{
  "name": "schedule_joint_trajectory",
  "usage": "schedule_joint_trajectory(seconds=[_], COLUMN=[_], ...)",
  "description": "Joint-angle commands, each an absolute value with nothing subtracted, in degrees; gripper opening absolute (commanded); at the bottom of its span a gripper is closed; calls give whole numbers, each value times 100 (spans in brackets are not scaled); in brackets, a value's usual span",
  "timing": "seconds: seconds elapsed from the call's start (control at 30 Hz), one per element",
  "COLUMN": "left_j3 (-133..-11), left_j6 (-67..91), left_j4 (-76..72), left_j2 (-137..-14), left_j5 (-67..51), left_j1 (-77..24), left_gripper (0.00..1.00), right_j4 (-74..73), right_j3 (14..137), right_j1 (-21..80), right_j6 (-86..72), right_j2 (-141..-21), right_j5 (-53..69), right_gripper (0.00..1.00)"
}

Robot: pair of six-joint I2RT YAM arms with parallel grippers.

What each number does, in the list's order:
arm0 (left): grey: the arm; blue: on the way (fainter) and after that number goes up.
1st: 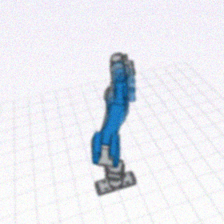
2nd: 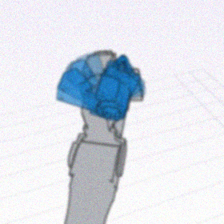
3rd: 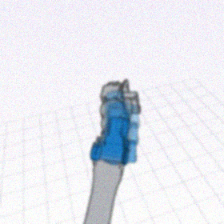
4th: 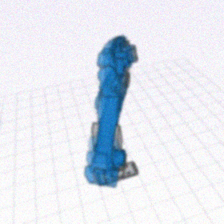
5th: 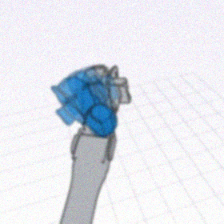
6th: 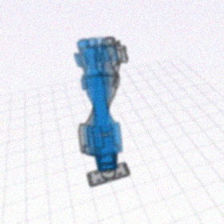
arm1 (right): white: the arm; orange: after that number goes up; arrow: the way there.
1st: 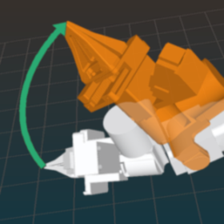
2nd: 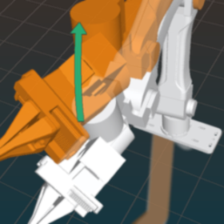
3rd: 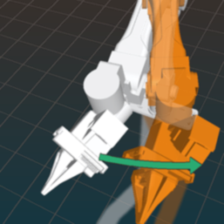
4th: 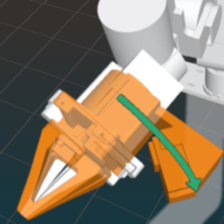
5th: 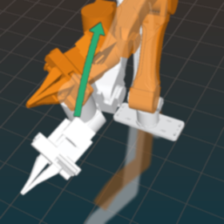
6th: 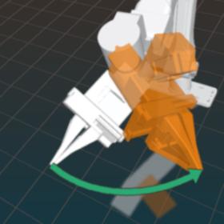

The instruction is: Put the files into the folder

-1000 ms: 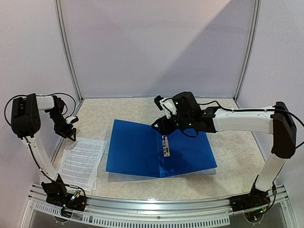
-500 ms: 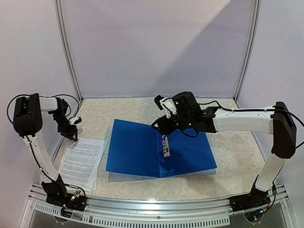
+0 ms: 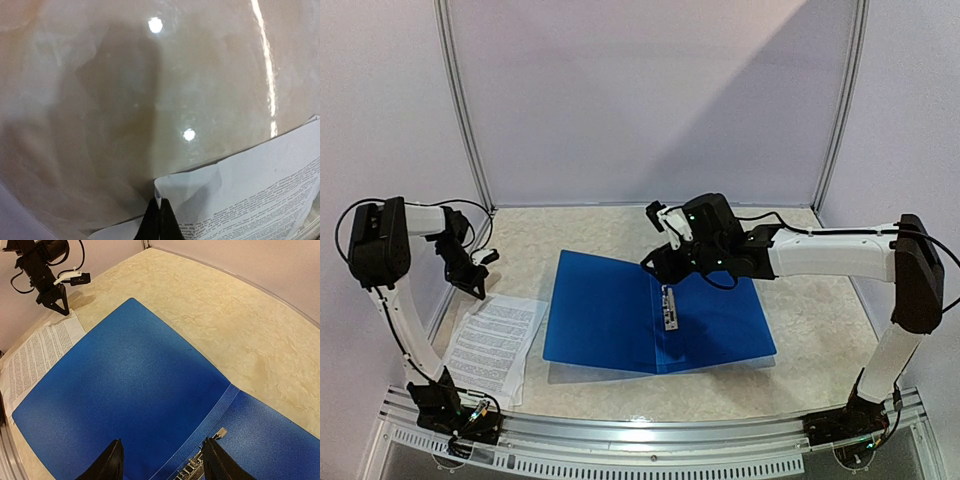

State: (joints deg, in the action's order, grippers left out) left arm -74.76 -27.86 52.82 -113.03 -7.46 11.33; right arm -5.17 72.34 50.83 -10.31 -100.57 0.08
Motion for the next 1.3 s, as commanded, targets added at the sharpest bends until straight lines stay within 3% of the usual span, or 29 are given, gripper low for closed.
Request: schedule_joint_trajectory(seconds=[0.0,0.2,0.5,0.83,1.03,1.27], left_j3=[-7433,-7731,-8406,-9826,-10584,-10981], left_j6=[-2808,-3019,-3331,-3089,-2774,-2348], left_j4=[5611,6350,7545,8160,8107,8024], left_j2=[-10746,-9633,-7861,-6857,-6594,-6680], left_j5=[-838,-985,-2251,-2557,-2950,-3594], left_j1=[1038,1037,917,451,242,22], left_gripper=[0,0,0,0,0,0], right_j4=[-624,-643,-83,2504,3573,5313], right_j3=[7321,7399,7643,8285,8950,9090], right_j1=[5071,5075,5254,5499,5716,5947], right_j6=[-1026,-1058,-1093,-2289,-2940,-3322], right_j2=[-10076,-10047,-10077,-10999,-11938,-12580], right_j5=[-125,-65,701,1941,2256,2113], right_gripper=[54,54,54,52,60,77])
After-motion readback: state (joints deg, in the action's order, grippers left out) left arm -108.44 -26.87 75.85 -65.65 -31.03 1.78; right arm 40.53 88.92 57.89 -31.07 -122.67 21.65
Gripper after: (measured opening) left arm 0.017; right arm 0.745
